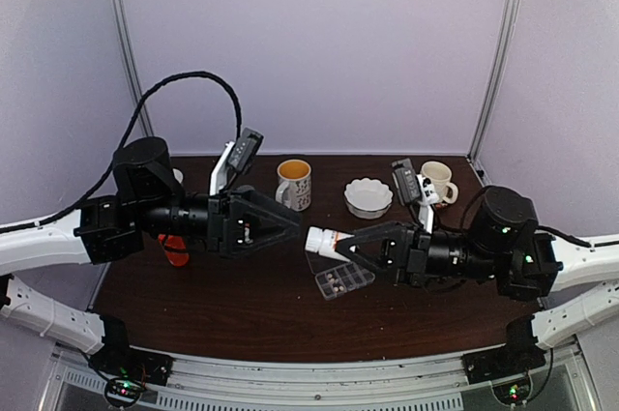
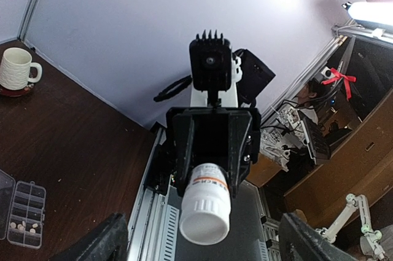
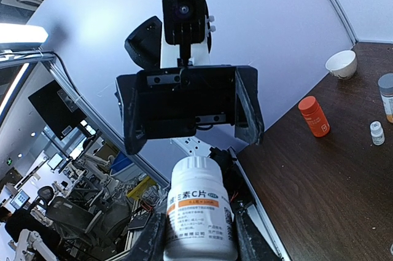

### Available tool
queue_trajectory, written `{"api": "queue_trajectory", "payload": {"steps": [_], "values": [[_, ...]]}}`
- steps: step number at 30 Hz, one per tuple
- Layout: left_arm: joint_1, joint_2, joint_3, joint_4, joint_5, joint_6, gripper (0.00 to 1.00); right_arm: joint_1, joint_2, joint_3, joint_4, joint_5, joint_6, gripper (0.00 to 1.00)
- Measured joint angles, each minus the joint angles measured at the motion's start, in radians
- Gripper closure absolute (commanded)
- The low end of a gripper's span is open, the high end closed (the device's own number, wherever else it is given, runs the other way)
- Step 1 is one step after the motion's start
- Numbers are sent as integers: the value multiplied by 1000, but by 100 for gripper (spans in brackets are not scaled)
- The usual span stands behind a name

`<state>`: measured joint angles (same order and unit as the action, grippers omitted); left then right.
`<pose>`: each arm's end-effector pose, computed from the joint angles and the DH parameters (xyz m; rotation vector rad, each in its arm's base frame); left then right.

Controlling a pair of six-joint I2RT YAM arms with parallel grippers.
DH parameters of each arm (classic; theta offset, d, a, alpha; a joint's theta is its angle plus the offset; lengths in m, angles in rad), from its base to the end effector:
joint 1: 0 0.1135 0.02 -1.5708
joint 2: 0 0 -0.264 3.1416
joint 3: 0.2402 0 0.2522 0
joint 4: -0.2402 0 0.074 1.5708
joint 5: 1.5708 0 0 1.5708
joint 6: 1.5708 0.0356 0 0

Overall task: Sort the pills into containers
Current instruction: Unscrew the lid of the pill bottle from the pill bottle.

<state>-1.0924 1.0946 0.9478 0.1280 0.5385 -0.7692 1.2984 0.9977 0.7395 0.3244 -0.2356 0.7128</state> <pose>0.1010 -0.2344 0.3697 0.8017 1.7663 -1.7824 0.0559 0.2309 0.3380 -0.7305 1.6421 1.7220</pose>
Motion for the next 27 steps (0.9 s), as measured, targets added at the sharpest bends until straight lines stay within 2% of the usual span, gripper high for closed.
{"api": "queue_trajectory", "payload": {"steps": [9, 13, 18, 22, 27], "values": [[-5, 6, -20, 7, 35, -20, 28, 2, 21, 23, -6, 13, -10, 85], [-6, 6, -20, 7, 46, -19, 30, 3, 26, 23, -5, 19, -10, 85], [-9, 7, -20, 6, 50, -19, 23, 3, 27, 23, -2, 30, -10, 85], [-10, 12, -20, 6, 51, -18, 23, 4, 40, 23, 1, 32, -10, 85], [-13, 14, -20, 5, 54, -18, 37, 5, 57, 23, 1, 32, -10, 85]]}}
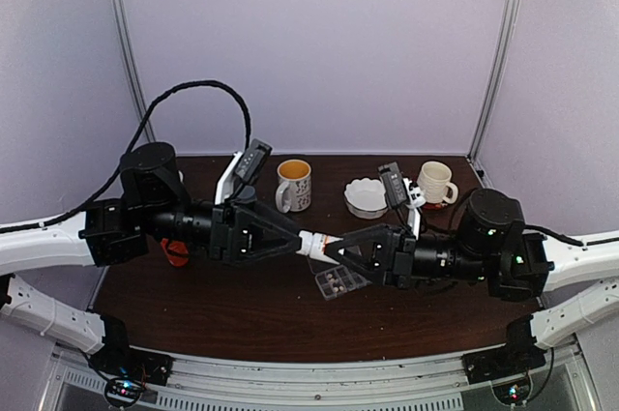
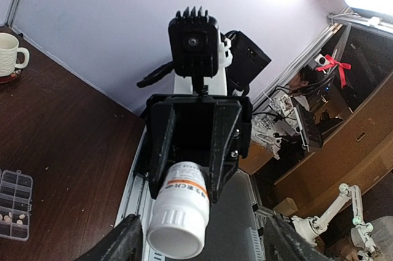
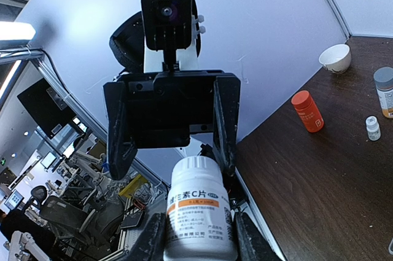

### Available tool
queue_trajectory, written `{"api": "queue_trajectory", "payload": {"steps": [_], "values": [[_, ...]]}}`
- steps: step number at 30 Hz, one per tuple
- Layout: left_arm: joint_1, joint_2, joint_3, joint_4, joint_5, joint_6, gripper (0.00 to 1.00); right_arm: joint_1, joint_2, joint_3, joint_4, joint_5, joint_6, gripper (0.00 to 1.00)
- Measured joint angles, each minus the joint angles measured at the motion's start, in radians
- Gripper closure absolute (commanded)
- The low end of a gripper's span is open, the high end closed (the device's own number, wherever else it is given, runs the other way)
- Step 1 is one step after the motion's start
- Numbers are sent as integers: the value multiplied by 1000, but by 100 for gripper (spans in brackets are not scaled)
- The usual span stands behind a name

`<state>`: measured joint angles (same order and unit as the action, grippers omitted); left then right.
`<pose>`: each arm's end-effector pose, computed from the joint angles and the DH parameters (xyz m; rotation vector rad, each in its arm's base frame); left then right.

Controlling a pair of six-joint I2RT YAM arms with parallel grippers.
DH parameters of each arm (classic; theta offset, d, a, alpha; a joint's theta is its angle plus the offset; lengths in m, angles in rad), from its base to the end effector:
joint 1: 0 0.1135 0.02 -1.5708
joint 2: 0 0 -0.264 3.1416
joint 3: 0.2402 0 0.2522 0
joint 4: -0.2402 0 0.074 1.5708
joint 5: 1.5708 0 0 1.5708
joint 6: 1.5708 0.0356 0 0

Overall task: Sort the pills into containers
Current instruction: Unscrew the lid of the pill bottle from the pill bottle.

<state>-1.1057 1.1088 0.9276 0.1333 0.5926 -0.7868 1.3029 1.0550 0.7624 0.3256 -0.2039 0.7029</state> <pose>0.0977 -0.2391 0.3597 0.8567 1.8073 -1.8278 0.0593 0.2434 0.3335 -0.7192 1.6761 1.6802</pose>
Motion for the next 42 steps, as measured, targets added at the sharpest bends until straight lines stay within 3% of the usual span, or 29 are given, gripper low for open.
{"api": "queue_trajectory", "payload": {"steps": [24, 30, 35, 42], "values": [[-2, 20, 0, -42, -2, 10, 78, 4, 0, 0, -1, 3, -2, 85], [-3, 20, 3, -68, -11, 8, 79, 5, 0, 0, -21, 4, -23, 85], [-7, 23, 30, -107, -1, -48, 84, 32, -5, 52, -111, 37, -139, 87], [-7, 39, 30, -107, 35, -204, 86, 106, -11, 83, -206, 176, -430, 89]]}}
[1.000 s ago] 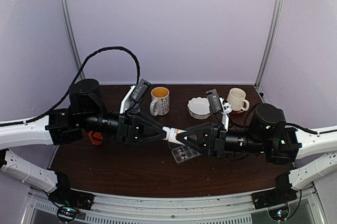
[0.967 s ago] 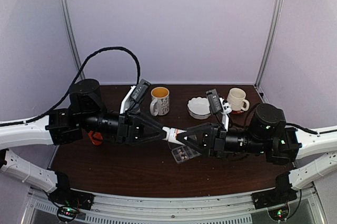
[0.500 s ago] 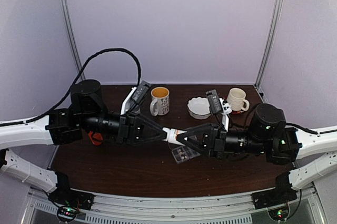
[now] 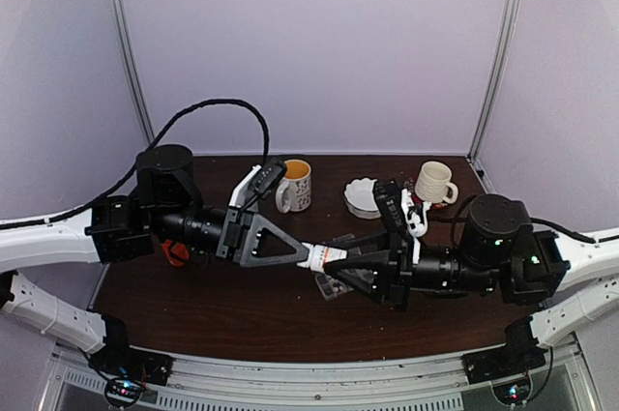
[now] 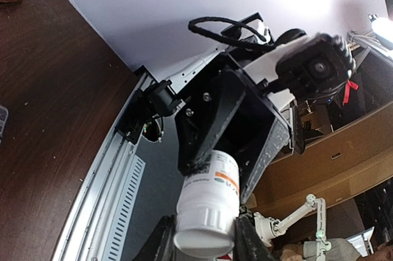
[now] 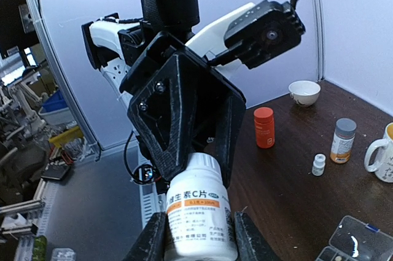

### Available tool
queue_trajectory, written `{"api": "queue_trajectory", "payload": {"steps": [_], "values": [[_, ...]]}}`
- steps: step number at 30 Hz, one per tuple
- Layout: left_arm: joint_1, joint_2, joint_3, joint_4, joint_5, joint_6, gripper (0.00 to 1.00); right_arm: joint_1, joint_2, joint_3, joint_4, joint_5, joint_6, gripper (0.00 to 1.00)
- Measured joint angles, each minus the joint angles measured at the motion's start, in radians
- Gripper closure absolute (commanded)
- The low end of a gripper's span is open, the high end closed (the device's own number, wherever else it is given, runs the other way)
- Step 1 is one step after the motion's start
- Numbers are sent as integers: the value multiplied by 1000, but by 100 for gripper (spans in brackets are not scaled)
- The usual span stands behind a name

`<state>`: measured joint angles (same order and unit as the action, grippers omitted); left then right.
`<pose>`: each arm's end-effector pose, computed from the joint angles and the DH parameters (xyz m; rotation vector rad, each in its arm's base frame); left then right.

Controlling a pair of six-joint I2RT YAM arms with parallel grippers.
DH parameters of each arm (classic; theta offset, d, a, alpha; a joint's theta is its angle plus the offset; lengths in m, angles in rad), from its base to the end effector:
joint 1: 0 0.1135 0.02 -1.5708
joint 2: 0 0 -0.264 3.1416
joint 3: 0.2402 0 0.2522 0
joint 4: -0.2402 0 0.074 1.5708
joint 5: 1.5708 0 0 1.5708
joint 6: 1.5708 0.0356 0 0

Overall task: Sort the pills into containers
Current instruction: Unscrew the lid of the pill bottle from the pill bottle.

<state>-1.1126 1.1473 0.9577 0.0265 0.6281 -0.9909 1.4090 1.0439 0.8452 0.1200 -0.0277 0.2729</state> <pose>0.0984 -0.2468 0.3502 0.7199 2.1024 -1.9242 0.0391 0.2454 0.3435 -0.9986 1.5214 1.2703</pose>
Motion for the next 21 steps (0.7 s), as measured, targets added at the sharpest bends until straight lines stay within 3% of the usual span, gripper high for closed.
{"api": "queue_trajectory", "payload": {"steps": [4, 9, 12, 14, 21], "values": [[0, 13, 0, -5, 5, -53, 88, 27, -4, -1, -26, 61, -124, 85], [-2, 16, 33, -68, -17, -40, 88, 34, -6, -7, -26, 98, -185, 32], [-2, 16, 81, -166, -38, 11, 88, 32, -11, -11, -40, 140, -181, 12], [-2, 19, 130, -248, -50, 70, 89, 30, -13, -12, -55, 148, -162, 3], [-2, 71, 358, -573, -70, 386, 90, 11, -45, -7, -130, 76, -65, 3]]}}
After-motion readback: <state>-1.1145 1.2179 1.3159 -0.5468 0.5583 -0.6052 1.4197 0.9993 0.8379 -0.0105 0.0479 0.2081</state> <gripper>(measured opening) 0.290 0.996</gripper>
